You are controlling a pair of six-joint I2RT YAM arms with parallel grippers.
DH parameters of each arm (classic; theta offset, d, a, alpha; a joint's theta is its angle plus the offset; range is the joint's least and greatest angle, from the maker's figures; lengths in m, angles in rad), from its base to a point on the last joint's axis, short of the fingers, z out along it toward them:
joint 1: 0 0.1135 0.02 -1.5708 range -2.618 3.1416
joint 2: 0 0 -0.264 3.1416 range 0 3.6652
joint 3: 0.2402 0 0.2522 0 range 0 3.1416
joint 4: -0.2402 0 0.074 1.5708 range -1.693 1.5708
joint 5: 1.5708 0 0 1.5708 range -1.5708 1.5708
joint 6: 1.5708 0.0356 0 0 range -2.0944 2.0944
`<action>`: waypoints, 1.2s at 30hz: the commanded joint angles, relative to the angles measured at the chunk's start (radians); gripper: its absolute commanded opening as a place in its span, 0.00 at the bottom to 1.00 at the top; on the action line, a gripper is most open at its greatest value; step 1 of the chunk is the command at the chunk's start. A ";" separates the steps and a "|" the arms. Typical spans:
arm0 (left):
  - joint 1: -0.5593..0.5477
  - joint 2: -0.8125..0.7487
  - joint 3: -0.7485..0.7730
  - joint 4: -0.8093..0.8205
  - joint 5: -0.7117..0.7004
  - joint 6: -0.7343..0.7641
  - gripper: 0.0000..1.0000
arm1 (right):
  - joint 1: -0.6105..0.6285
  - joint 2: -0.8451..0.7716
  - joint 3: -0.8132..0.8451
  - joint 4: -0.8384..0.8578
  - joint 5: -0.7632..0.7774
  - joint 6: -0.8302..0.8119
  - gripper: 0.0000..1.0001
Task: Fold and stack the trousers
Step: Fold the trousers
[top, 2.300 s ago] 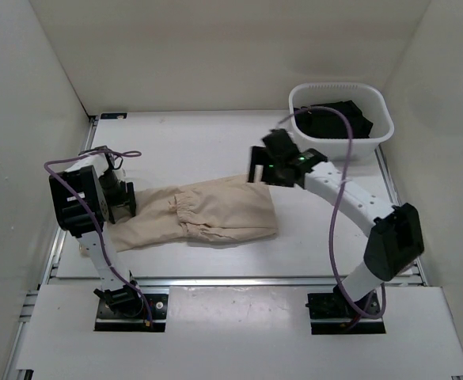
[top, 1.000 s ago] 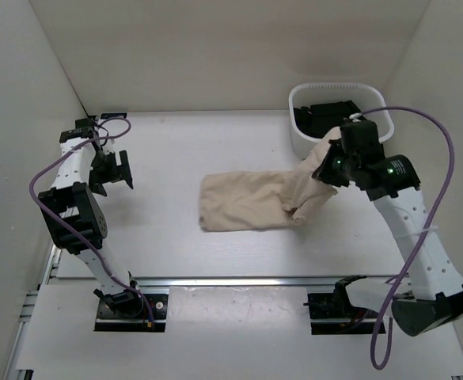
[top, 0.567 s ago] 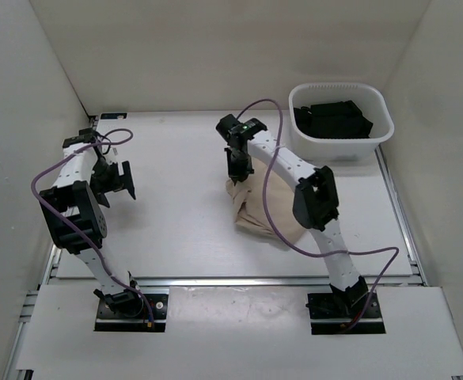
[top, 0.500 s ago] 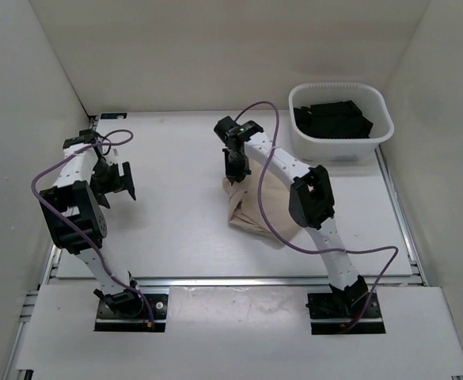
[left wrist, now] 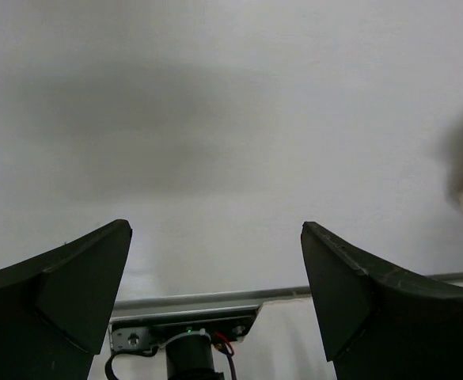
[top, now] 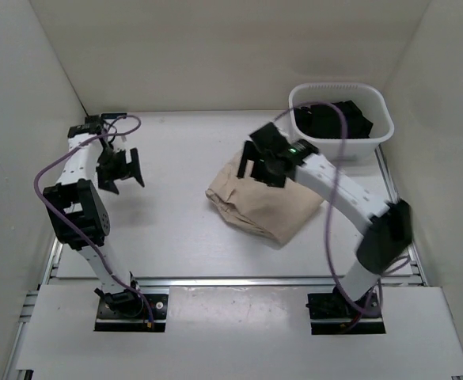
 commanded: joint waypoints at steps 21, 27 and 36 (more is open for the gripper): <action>-0.626 0.346 0.254 0.186 0.302 0.004 0.79 | -0.535 -0.224 -0.779 0.620 -0.311 0.007 0.76; -0.616 0.175 -0.018 0.263 0.313 0.004 0.26 | -0.526 -0.094 -0.632 0.629 -0.453 -0.071 0.27; -0.616 -0.117 -0.371 0.340 0.314 0.004 0.74 | -0.444 0.052 -0.397 0.499 -0.555 -0.196 0.30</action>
